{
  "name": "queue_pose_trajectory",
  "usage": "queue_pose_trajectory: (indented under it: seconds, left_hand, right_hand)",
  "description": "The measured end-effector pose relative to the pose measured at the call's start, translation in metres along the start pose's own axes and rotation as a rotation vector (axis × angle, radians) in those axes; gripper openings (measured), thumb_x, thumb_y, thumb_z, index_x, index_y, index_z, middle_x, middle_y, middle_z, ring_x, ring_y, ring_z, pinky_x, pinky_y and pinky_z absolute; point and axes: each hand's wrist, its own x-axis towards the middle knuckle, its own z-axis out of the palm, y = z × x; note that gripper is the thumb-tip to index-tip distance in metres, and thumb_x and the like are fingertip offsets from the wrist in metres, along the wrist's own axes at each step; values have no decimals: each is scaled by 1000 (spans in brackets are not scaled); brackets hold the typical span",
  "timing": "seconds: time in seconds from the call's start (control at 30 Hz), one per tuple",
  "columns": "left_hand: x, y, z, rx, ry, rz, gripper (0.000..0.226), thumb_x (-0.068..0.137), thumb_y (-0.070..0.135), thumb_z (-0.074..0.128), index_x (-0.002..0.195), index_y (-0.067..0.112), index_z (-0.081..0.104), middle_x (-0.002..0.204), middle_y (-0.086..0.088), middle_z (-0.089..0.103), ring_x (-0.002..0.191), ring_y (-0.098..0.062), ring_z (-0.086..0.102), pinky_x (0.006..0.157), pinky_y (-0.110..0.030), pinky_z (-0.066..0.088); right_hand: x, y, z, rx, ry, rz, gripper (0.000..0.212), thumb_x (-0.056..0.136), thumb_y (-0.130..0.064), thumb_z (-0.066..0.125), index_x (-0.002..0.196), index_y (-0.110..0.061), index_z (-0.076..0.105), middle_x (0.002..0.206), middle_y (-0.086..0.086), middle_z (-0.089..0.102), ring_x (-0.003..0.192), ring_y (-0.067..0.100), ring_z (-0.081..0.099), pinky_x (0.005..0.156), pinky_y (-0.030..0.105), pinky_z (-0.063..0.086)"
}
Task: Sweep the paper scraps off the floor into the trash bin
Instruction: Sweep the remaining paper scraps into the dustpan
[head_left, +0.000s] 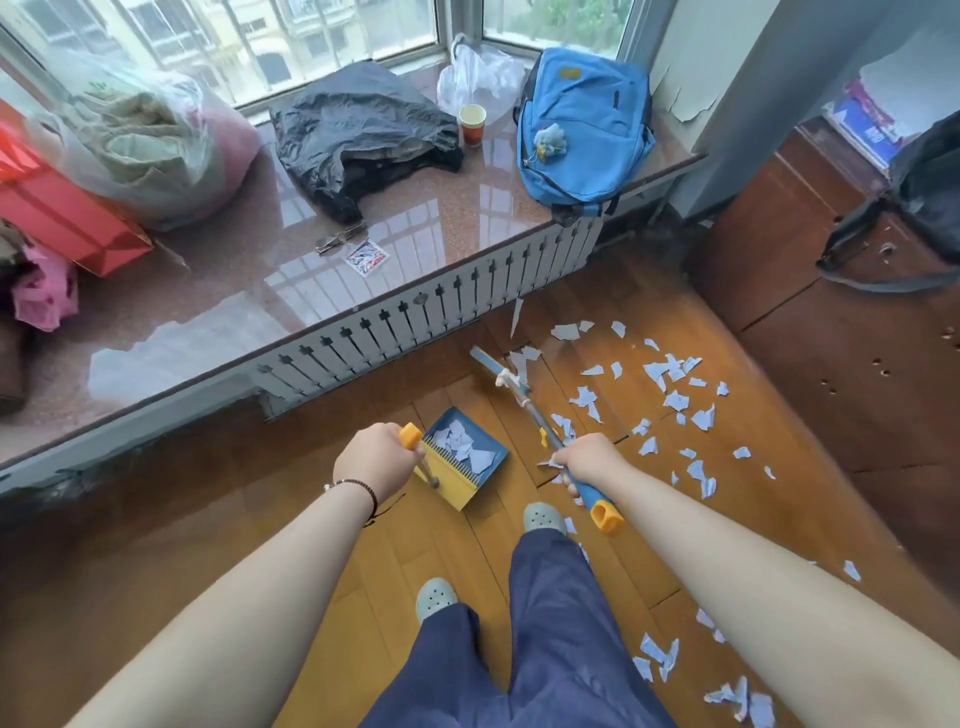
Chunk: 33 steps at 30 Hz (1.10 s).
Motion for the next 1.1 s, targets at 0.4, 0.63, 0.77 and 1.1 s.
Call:
queue_pose_trajectory:
  seconds: [0.4,0.63,0.77,1.1]
  left_hand:
    - [50,94,24,-26,-6,-111,29,97,46,59,75,26,59,68,7,64,62,-12,62,52,-25,47]
    - [72,122,24,18,-23,-134,26,97,46,56,79,28,60,71,7,64,64,-12,60,50,-24,42]
    - [82,129,22,49,-27,-145,23,97,45,57,82,27,61,72,7,64,64,-12,61,52,-26,50]
    - [91,165,23,72,-4,-148,27,97,45,59,80,24,58,75,4,65,68,-15,64,62,-29,57]
  right_hand:
    - [131,-121,-125,-365,173,-114,25,94,-17,54,110,2,56,96,15,60,81,30,56,58,32,47]
    - [168,-145,-137,-564,104,-110,34,93,-13,53,122,3,58,105,14,58,90,28,53,63,29,41]
    - [164,-121,-126,-601,37,-54,37,97,-7,44,133,2,48,123,16,58,94,26,56,57,24,40]
    - [120,-63,-163,-658,-66,-105,15,90,-13,53,101,-5,60,82,10,58,75,26,54,71,36,52]
